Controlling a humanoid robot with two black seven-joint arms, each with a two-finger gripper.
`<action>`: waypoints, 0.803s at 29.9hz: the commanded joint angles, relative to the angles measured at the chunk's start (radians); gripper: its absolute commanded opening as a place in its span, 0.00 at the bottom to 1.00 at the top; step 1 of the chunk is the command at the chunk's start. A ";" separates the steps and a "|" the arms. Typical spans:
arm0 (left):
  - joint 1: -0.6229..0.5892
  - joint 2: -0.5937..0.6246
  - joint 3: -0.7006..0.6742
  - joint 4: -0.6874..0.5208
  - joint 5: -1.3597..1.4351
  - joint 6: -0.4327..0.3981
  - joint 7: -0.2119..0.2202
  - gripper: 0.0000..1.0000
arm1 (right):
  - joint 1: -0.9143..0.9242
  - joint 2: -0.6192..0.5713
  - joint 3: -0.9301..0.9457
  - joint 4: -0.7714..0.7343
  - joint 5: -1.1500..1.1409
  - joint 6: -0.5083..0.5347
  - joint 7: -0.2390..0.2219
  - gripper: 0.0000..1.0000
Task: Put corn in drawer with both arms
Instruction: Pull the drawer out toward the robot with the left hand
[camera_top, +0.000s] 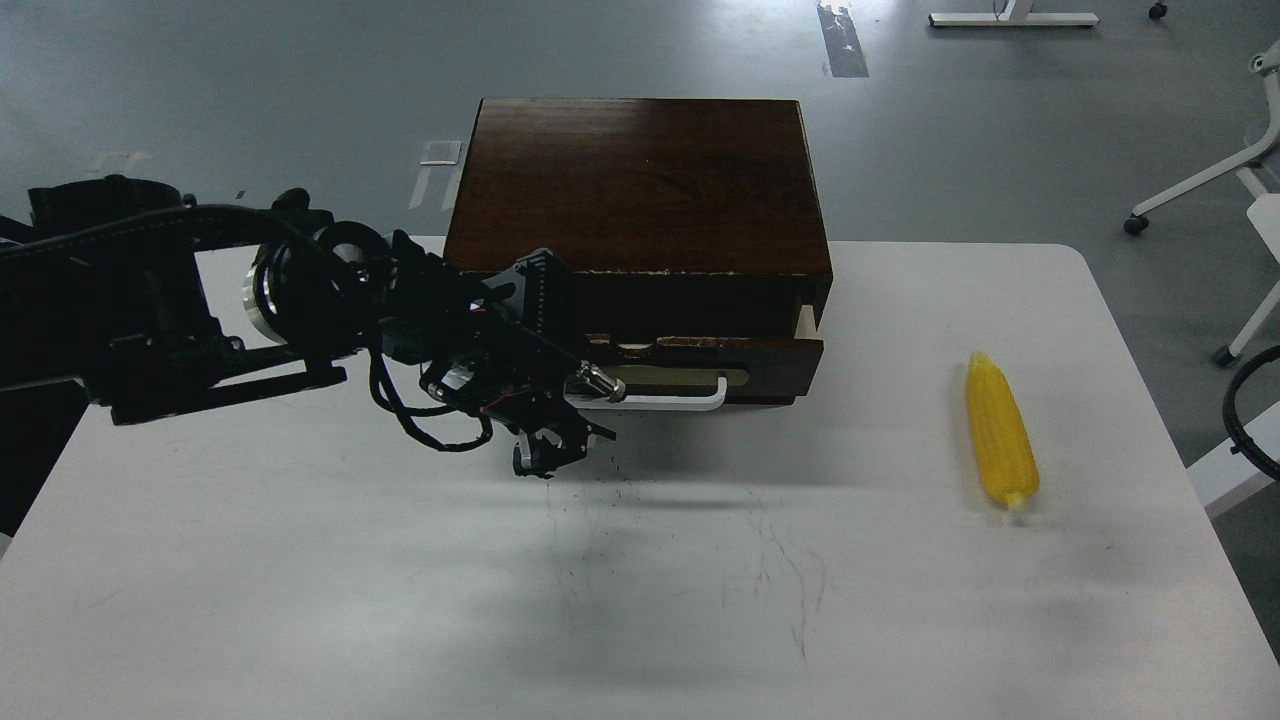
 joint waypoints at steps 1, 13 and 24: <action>0.000 0.002 0.002 -0.018 0.000 -0.009 0.000 0.39 | 0.000 0.000 -0.001 -0.001 0.000 0.000 -0.001 1.00; -0.009 0.002 -0.005 -0.055 0.000 -0.029 0.000 0.39 | 0.002 0.002 -0.002 0.000 0.000 0.000 -0.001 1.00; -0.015 0.031 -0.006 -0.079 0.000 -0.031 0.000 0.61 | 0.003 0.006 -0.001 0.000 0.000 0.000 0.000 1.00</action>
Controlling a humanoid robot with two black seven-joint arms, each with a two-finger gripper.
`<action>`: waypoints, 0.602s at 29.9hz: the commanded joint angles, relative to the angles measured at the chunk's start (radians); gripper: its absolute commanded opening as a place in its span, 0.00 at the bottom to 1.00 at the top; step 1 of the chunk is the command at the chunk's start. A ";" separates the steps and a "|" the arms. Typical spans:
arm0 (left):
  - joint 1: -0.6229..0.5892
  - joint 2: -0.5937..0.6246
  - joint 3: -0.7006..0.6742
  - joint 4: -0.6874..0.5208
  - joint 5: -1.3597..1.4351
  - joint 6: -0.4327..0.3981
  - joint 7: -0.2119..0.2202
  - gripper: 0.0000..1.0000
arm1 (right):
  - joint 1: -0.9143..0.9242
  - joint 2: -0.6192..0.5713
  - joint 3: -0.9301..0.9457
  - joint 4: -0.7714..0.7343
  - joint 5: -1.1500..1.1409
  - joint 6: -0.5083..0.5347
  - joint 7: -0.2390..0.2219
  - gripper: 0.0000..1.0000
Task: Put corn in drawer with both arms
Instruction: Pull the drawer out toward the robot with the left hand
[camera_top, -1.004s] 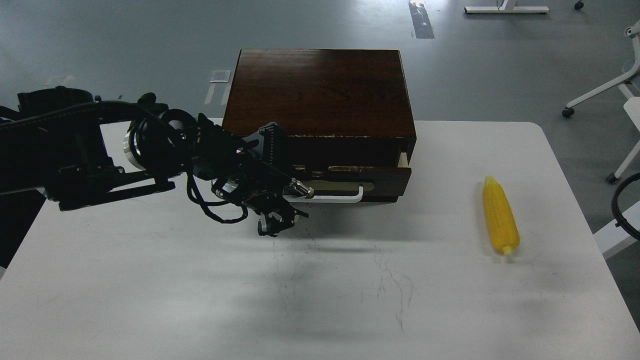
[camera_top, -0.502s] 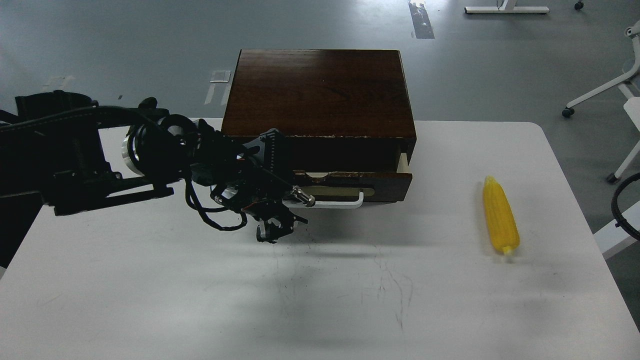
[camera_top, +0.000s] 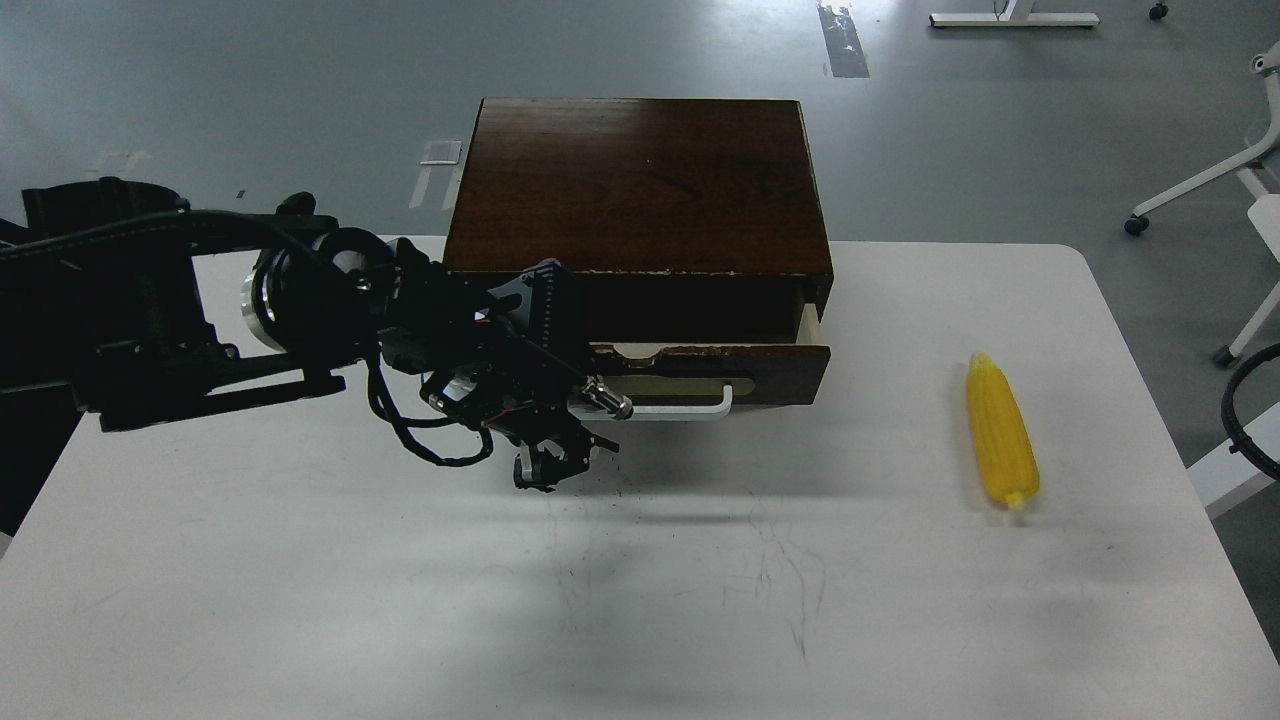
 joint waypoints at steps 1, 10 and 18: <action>0.001 0.006 0.003 -0.013 0.000 -0.001 0.000 0.65 | 0.000 0.003 0.001 0.001 0.000 0.000 0.001 1.00; 0.006 0.006 0.000 -0.024 0.000 -0.001 0.000 0.80 | -0.002 0.003 0.001 -0.001 0.000 0.000 0.000 1.00; 0.018 -0.004 0.000 -0.022 0.000 -0.001 0.000 0.66 | -0.006 0.003 0.001 -0.001 -0.002 0.000 0.001 1.00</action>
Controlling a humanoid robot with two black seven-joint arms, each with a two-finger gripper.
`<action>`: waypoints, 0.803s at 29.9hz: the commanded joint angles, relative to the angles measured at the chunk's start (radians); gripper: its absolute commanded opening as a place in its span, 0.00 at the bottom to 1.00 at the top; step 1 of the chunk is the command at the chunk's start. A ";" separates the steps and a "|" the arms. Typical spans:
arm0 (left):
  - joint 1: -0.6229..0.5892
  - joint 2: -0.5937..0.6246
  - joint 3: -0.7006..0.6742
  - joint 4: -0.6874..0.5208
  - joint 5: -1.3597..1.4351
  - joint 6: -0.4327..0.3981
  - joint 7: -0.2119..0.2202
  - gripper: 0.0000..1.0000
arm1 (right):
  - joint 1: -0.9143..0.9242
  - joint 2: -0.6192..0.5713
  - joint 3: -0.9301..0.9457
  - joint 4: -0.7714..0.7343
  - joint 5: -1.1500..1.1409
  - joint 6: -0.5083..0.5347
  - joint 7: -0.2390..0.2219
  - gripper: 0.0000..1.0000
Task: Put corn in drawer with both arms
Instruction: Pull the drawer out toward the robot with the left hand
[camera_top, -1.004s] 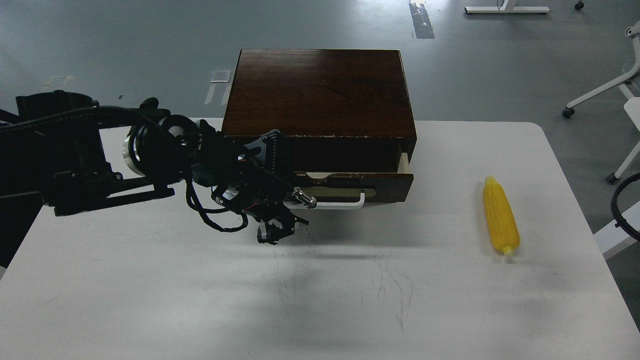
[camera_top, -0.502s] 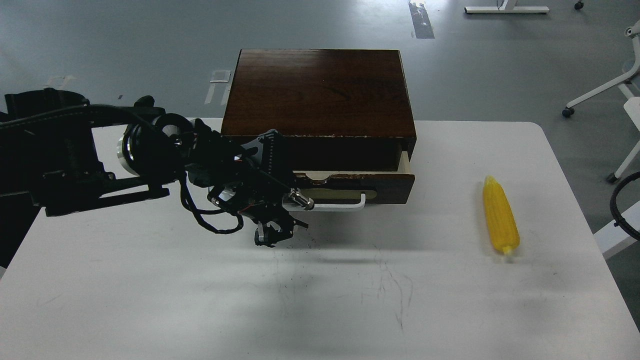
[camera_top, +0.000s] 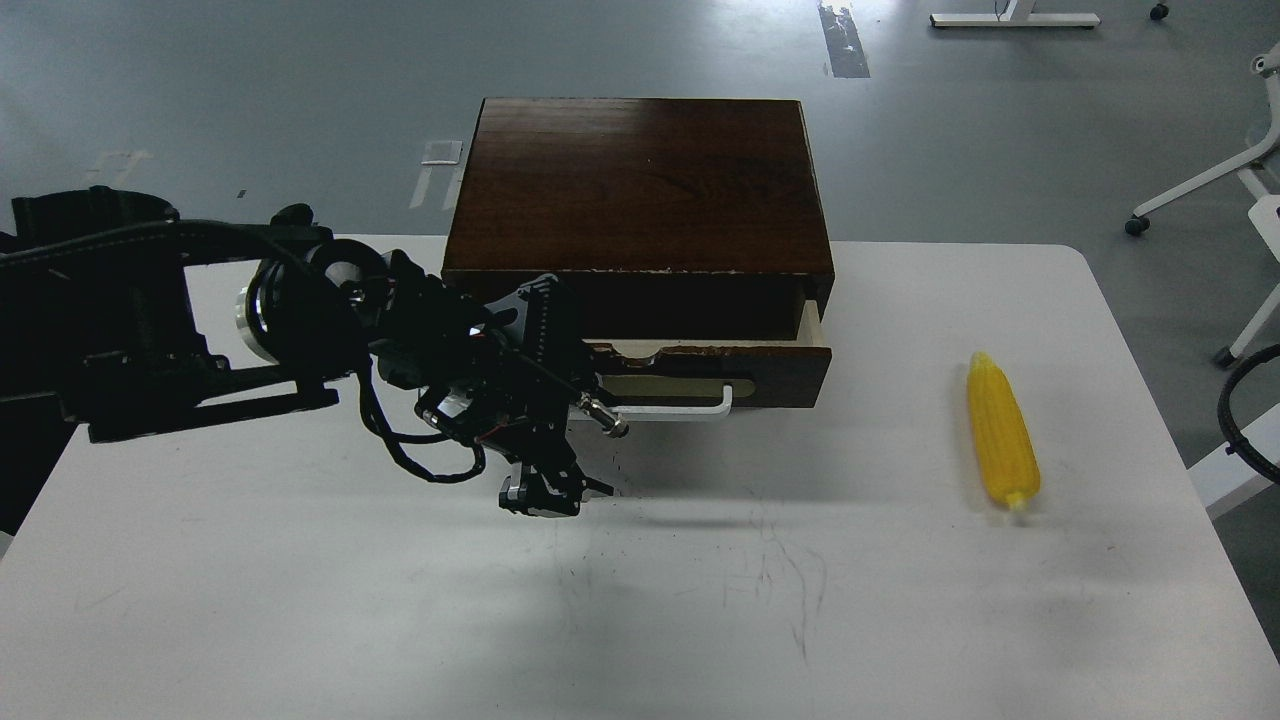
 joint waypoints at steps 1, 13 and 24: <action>0.004 -0.003 0.000 0.000 0.000 0.000 0.000 0.63 | -0.002 0.000 0.000 0.000 0.002 0.000 0.001 1.00; 0.002 -0.004 0.000 0.000 0.000 -0.014 0.000 0.49 | -0.005 0.003 0.000 0.000 0.000 0.000 0.001 1.00; 0.004 -0.006 -0.001 0.002 0.000 -0.030 0.000 0.76 | -0.005 0.004 -0.001 0.000 0.000 0.000 0.001 1.00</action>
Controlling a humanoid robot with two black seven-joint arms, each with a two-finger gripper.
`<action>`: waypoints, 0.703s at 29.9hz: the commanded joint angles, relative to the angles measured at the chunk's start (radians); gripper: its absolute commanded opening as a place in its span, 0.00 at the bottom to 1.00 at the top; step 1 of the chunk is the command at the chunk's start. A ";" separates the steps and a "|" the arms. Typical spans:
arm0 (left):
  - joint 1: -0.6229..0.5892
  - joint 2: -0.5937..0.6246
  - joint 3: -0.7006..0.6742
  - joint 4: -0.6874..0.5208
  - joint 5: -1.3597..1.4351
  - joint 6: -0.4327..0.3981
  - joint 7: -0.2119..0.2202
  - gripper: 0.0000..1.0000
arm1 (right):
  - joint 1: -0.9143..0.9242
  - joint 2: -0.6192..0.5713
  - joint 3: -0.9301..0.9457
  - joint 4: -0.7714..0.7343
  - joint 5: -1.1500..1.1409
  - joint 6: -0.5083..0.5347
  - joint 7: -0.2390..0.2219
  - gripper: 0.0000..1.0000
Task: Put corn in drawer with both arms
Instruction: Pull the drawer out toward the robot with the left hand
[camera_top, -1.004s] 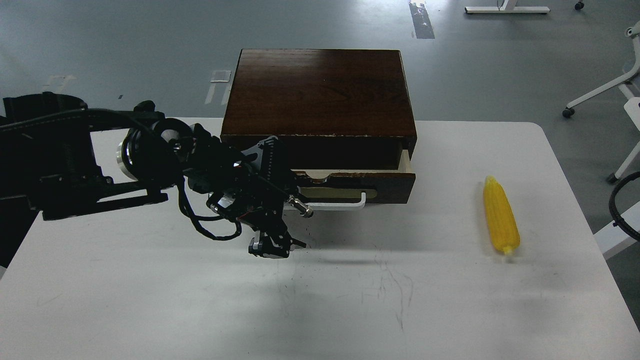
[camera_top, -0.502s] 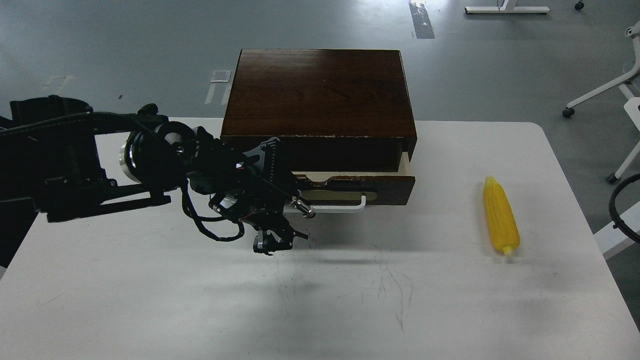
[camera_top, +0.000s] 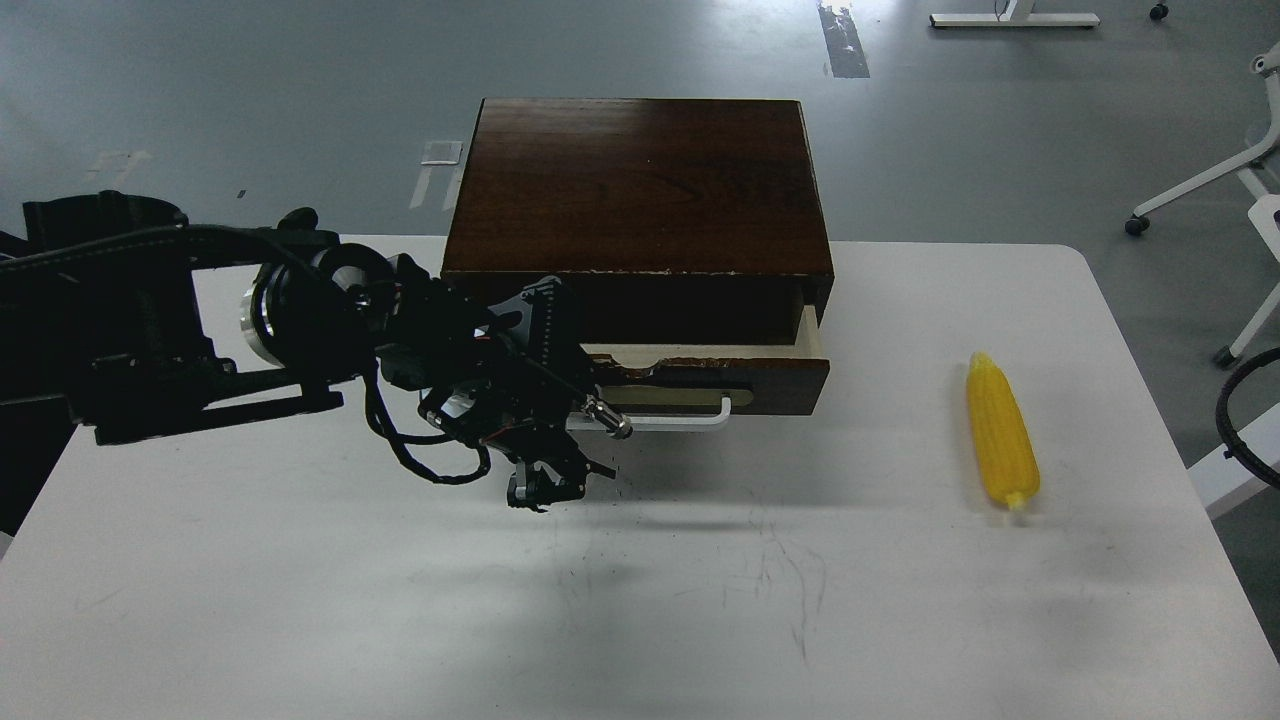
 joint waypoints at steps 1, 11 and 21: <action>0.002 0.001 -0.002 0.001 0.000 -0.008 0.001 0.76 | 0.000 0.001 -0.001 0.000 0.000 0.000 0.000 1.00; 0.007 -0.010 -0.002 0.001 0.000 -0.008 0.001 0.79 | 0.006 0.001 -0.001 0.000 0.000 0.000 0.000 1.00; 0.009 -0.012 -0.003 0.001 0.000 -0.008 0.114 0.85 | 0.006 -0.001 0.000 0.000 0.000 0.000 0.000 1.00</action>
